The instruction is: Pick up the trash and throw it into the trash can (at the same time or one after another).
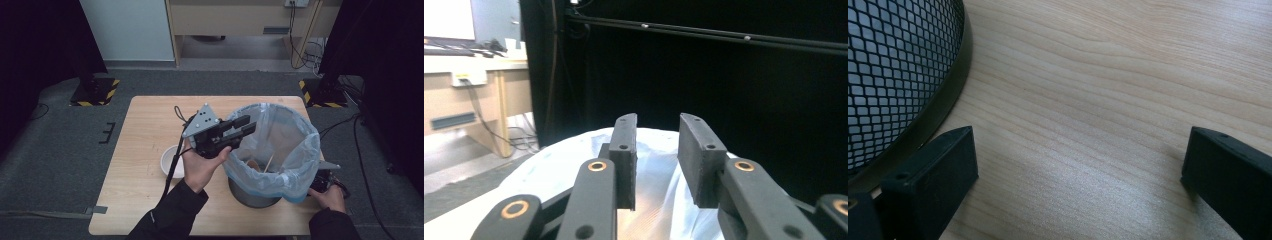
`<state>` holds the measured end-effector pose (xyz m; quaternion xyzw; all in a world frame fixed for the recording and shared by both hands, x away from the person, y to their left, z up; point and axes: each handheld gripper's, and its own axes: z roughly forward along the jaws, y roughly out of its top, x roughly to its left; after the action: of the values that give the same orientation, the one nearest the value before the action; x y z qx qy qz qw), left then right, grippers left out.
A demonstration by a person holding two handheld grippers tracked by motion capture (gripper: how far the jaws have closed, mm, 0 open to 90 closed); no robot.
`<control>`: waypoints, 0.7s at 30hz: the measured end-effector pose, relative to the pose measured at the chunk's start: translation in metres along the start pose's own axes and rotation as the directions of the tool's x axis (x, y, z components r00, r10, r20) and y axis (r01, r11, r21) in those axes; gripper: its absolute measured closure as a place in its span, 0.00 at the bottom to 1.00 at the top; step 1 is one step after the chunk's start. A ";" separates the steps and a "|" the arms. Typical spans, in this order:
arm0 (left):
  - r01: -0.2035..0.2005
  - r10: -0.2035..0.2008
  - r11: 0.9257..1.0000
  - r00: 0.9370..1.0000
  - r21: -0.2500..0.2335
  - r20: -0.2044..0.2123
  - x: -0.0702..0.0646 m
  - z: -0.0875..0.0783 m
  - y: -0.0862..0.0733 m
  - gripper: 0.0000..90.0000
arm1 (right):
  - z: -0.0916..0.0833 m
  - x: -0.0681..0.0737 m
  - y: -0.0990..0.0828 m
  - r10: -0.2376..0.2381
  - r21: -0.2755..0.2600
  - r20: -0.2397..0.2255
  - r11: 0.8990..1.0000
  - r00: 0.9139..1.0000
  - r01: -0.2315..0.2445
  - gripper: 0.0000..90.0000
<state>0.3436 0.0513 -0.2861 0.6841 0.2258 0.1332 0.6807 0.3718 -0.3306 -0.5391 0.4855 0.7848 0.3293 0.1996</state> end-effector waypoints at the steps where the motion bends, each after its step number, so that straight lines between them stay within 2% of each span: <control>1: -0.006 0.006 1.000 1.000 0.000 -0.009 0.001 -0.005 0.000 0.76 | 0.000 0.000 0.000 0.000 0.000 0.000 1.000 1.000 0.000 0.02; 2: -0.004 0.004 1.000 1.000 -0.007 -0.027 0.005 -0.015 0.001 0.75 | 0.000 0.000 0.000 0.000 0.000 0.000 1.000 1.000 0.000 0.02; 3: -0.004 0.004 1.000 1.000 -0.007 -0.027 0.005 -0.015 0.001 0.74 | 0.000 0.000 0.000 0.000 0.000 0.000 1.000 1.000 0.000 0.02; 5: -0.007 0.007 1.000 0.999 -0.016 -0.048 0.009 -0.027 0.000 0.72 | 0.000 0.000 0.000 0.000 0.000 0.000 1.000 1.000 0.000 0.02; 6: -0.004 0.002 1.000 0.997 -0.019 -0.073 0.015 -0.039 -0.002 0.71 | 0.000 0.000 0.000 -0.002 0.002 -0.001 1.000 1.000 0.002 0.02; 7: -0.004 0.002 1.000 0.997 -0.019 -0.073 0.015 -0.039 -0.002 0.70 | 0.000 0.000 0.000 -0.002 0.002 -0.001 1.000 1.000 0.002 0.02; 9: -0.002 0.000 1.000 0.995 -0.013 -0.099 0.021 -0.052 -0.005 0.67 | 0.000 0.000 0.000 0.001 0.003 0.000 1.000 1.000 -0.001 0.02; 14: -0.006 0.012 0.999 0.985 0.039 -0.171 0.034 -0.081 -0.022 0.63 | 0.000 0.000 0.000 0.001 0.003 -0.001 1.000 1.000 -0.001 0.02; 17: 0.005 0.005 0.999 0.982 0.053 -0.188 0.039 -0.089 -0.030 0.61 | 0.000 0.000 0.000 0.002 0.003 -0.001 1.000 1.000 -0.002 0.02; 18: 0.018 -0.003 0.997 0.979 0.072 -0.204 0.044 -0.095 -0.038 0.61 | 0.000 0.000 0.000 0.001 0.003 -0.001 1.000 1.000 -0.001 0.02; 19: 0.018 -0.003 0.997 0.979 0.072 -0.204 0.044 -0.095 -0.038 0.60 | 0.000 0.000 0.000 -0.002 0.002 -0.001 1.000 1.000 0.002 0.02; 21: 0.034 -0.013 0.995 0.975 0.090 -0.221 0.050 -0.100 -0.046 0.59 | 0.000 0.000 0.000 0.001 0.003 -0.001 1.000 1.000 -0.001 0.02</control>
<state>0.3313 0.1617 -0.3342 0.6934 0.3139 0.1895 0.6202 0.3716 -0.3304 -0.5389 0.4861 0.7852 0.3285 0.1982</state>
